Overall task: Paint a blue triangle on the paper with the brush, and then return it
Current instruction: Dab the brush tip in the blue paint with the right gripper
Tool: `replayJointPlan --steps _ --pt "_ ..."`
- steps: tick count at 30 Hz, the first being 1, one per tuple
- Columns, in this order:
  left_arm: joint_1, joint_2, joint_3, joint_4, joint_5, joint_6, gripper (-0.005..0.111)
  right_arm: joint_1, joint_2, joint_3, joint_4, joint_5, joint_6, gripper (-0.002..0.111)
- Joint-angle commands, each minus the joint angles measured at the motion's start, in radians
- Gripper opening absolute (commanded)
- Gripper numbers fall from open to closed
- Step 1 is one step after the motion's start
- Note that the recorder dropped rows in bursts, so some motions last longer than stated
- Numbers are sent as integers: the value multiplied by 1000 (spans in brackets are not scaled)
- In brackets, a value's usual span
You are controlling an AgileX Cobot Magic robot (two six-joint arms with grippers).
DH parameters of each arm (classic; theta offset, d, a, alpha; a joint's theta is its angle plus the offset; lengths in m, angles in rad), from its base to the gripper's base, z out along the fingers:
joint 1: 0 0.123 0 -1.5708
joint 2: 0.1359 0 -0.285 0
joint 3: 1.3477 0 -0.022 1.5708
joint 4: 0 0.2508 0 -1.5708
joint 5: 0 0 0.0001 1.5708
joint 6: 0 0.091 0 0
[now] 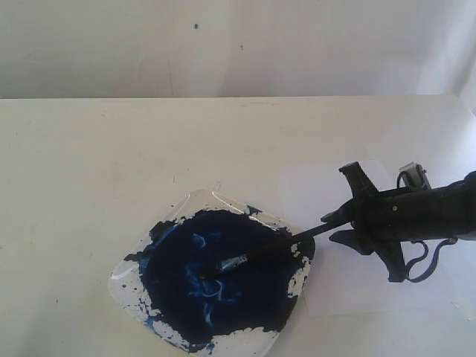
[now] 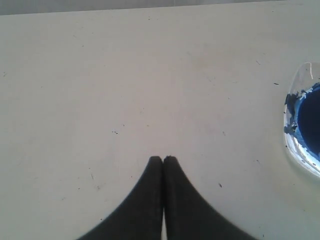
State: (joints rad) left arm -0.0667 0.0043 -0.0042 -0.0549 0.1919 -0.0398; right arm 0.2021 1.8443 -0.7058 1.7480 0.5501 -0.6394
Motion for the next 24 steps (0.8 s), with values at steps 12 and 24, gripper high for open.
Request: replayJointPlan --steps 12,24 --pt "-6 -4 4 0 -5 2 0 0 3 -30 -4 4 -18 31" --pt "-6 -4 4 0 -5 2 0 0 3 -30 -4 12 -11 23"
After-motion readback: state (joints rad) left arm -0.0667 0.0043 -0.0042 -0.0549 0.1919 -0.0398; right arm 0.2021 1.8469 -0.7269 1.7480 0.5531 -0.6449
